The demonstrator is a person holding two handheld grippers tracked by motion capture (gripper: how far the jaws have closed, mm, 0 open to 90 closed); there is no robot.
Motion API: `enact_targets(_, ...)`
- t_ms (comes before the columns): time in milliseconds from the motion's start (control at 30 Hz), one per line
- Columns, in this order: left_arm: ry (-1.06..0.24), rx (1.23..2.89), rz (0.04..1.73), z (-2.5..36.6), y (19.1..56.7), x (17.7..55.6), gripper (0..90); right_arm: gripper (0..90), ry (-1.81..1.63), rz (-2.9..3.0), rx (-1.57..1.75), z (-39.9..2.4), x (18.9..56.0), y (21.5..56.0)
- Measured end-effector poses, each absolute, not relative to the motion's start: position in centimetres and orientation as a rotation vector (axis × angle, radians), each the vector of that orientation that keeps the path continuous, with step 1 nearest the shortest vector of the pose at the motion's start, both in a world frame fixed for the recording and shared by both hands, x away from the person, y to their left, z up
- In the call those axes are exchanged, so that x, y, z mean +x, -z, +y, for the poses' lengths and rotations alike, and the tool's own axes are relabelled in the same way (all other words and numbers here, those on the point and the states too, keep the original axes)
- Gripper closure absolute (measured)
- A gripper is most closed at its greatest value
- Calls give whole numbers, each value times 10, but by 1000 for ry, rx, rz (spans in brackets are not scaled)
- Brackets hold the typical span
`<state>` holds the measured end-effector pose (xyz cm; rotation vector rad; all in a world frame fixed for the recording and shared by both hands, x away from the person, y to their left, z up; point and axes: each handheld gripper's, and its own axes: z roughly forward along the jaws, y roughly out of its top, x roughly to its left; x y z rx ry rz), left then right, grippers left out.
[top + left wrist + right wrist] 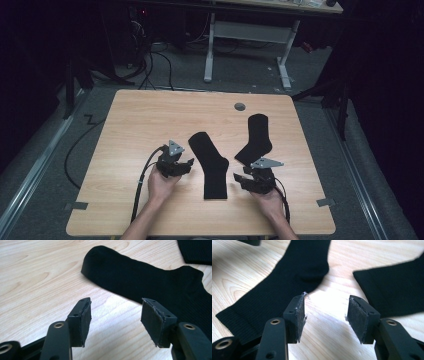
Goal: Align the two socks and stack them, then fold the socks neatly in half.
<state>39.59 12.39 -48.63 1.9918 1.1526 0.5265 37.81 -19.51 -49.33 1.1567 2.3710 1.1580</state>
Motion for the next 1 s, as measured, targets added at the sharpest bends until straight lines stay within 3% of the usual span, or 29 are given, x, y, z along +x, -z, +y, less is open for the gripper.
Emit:
enact_targets(467,-548,1979,1213,145,495,378,404,470,-1096,2374,1188,-211,382,495)
enact_targets(1000,-601,1964,1292,171,509,354,378,607,-1068,2317,1181,-223,384,486)
